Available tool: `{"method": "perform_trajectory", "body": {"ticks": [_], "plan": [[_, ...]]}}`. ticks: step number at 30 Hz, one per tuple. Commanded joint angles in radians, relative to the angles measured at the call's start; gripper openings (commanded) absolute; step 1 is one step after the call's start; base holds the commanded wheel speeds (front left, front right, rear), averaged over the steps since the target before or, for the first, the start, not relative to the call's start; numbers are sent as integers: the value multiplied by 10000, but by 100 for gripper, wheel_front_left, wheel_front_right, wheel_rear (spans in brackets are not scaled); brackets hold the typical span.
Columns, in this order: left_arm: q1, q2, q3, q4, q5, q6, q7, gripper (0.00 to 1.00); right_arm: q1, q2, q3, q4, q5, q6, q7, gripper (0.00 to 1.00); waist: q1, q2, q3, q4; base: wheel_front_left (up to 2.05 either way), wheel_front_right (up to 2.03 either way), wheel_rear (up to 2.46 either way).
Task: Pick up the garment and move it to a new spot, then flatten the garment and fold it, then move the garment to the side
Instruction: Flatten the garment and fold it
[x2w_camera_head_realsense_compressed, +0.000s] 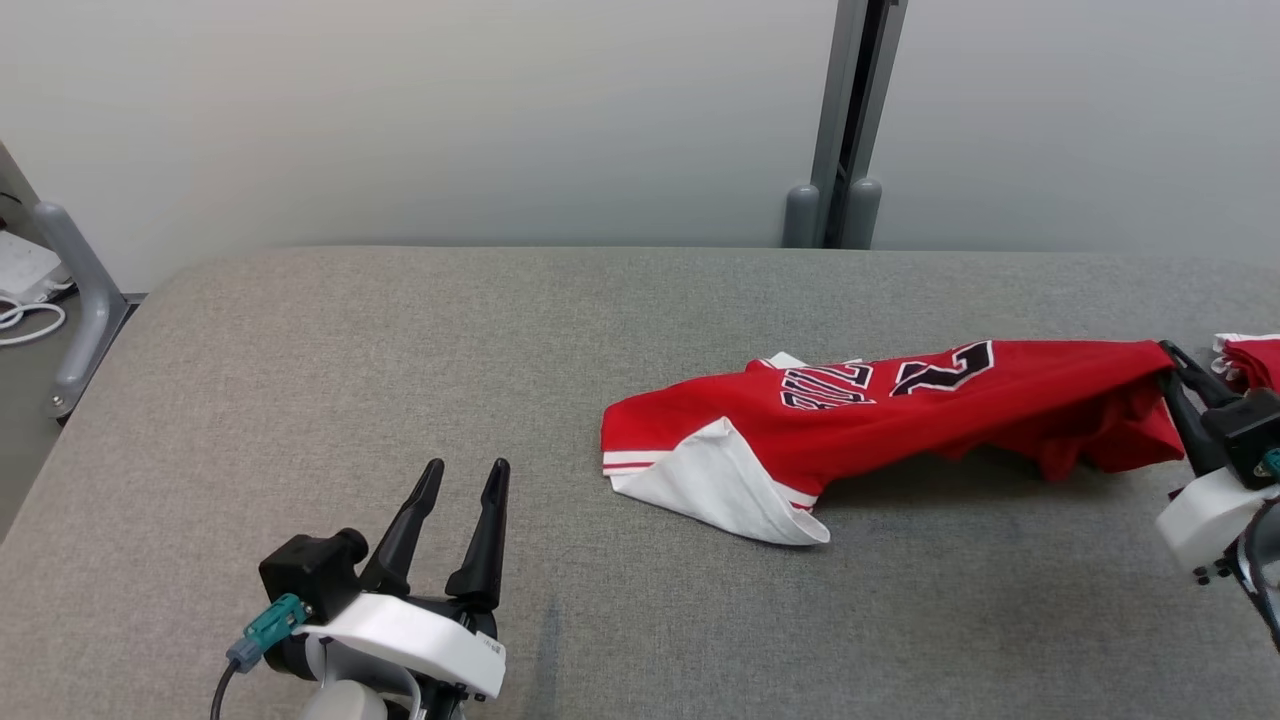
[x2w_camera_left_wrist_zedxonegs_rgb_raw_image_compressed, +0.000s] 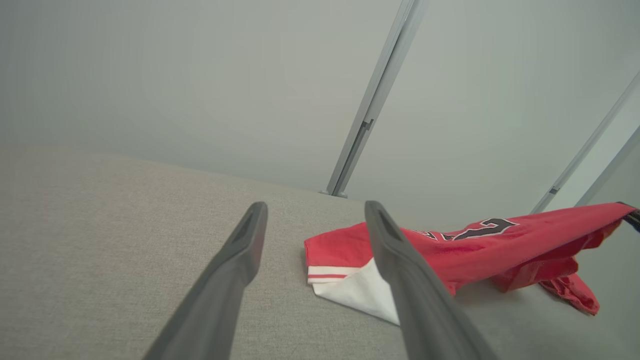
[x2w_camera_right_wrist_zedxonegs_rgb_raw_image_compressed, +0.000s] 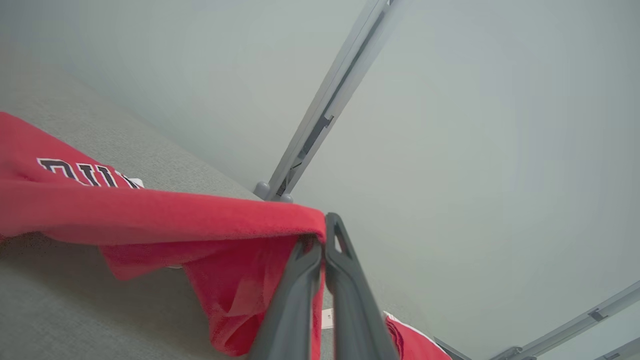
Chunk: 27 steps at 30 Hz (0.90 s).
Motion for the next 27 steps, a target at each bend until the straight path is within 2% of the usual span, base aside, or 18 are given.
{"method": "perform_trajectory", "body": {"ticks": [1,5,11,15,17,20,22,23,24,27], "plan": [[105,48,11,-7,-87,-13,-2,100,-13,-222,74,-124,-110,-7,108,0,0,0,-46,-32,0,0,0],[116,52,-29,-46,-126,-13,-2,100,320,-776,598,-865,244,-5,1060,0,0,0,-101,1,0,0,0],[90,46,-196,-58,-148,-13,-2,100,640,-1413,2058,-1277,1876,-5,2544,0,0,0,9,232,0,0,0],[-137,42,-406,-2,-103,-13,-4,100,113,-1823,3098,-513,2443,-7,2702,0,0,0,279,500,0,0,0],[-250,54,-518,19,-58,-13,-2,100,-255,-1806,3513,143,2627,-7,2582,0,0,0,435,685,0,0,0],[-412,51,-588,62,-27,-13,-2,100,-855,-1868,3845,1423,2674,-7,2402,0,0,0,714,991,0,0,0],[-523,40,-611,76,-21,-13,-2,100,-1279,-1714,3715,2315,2877,-7,2112,0,0,0,903,1157,0,0,0],[-551,46,-616,74,-15,-13,-2,100,-1482,-1695,3683,2727,2766,-7,1917,33,0,0,993,1227,0,0,0],[-563,49,-627,79,-8,-13,-2,100,-1655,-1622,3619,3140,2704,-7,1737,100,0,0,1062,1284,0,0,0],[-545,48,-670,102,-7,-13,-2,100,-2067,-1238,3319,4228,2669,-5,1206,100,0,0,1157,1363,0,0,0]]}}
